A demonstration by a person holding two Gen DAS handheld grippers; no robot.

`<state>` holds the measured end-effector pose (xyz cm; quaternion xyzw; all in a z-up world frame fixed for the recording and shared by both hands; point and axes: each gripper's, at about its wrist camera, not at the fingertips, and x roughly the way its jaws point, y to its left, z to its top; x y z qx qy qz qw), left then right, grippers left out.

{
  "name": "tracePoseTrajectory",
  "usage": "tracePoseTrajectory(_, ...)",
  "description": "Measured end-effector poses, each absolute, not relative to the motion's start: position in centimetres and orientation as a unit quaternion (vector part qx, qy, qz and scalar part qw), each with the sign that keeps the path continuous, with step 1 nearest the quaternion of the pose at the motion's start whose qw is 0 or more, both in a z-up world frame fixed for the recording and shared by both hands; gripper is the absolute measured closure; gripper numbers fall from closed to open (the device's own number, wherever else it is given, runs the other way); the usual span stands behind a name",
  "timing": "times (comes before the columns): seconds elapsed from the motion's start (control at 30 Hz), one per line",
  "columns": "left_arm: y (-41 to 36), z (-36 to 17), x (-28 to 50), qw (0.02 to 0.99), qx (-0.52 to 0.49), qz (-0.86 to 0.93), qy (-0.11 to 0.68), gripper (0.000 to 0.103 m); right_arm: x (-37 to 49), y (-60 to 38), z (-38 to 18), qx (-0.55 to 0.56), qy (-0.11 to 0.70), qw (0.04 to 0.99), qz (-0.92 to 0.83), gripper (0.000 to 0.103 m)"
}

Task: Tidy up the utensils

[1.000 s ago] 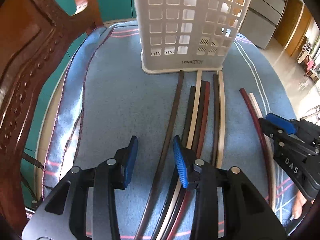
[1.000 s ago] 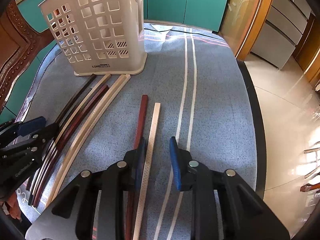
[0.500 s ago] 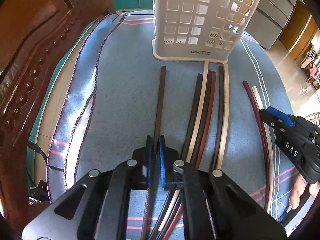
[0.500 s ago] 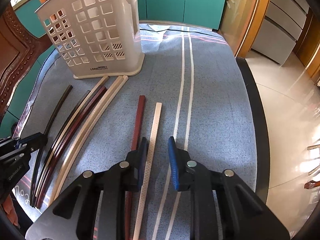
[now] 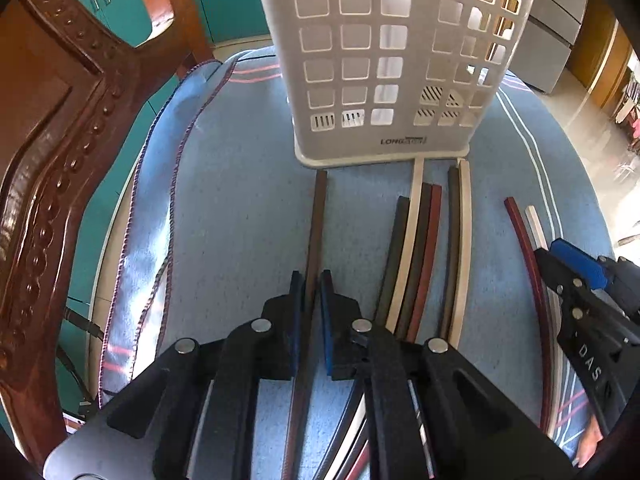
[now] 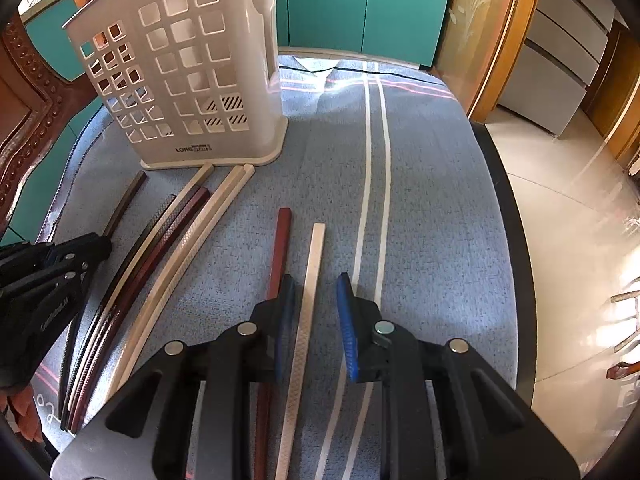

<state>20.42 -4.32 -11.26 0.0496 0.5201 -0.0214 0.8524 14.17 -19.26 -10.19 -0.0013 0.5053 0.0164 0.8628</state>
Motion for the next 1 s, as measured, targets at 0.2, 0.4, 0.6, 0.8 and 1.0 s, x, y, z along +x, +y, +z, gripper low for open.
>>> tracePoseTrajectory(0.2,-4.4,-11.0,20.3,0.852,0.049,-0.026,0.521,0.095,14.2,-19.4,-10.3,-0.002,0.503,0.864,0.019,0.080)
tracePoseTrajectory(0.4,-3.3,-10.8,19.1,0.847,0.019,-0.046,0.530,0.095,14.3,-19.6,-10.3,0.003,0.504,0.863,0.020,0.089)
tracePoseTrajectory(0.6,-1.6,-10.4,17.7,0.829,-0.030,-0.090,0.551,0.096,14.3,-20.2,-10.1,0.033,0.516,0.855,0.040,0.096)
tracePoseTrajectory(0.8,0.5,-10.5,17.1,0.822,-0.052,-0.093,0.559,0.096,14.1,-20.9,-9.7,0.042,0.517,0.854,0.038,0.096)
tracePoseTrajectory(1.0,1.2,-10.4,17.7,0.824,-0.058,-0.089,0.556,0.096,14.0,-21.4,-9.4,0.053,0.515,0.855,0.040,0.096)
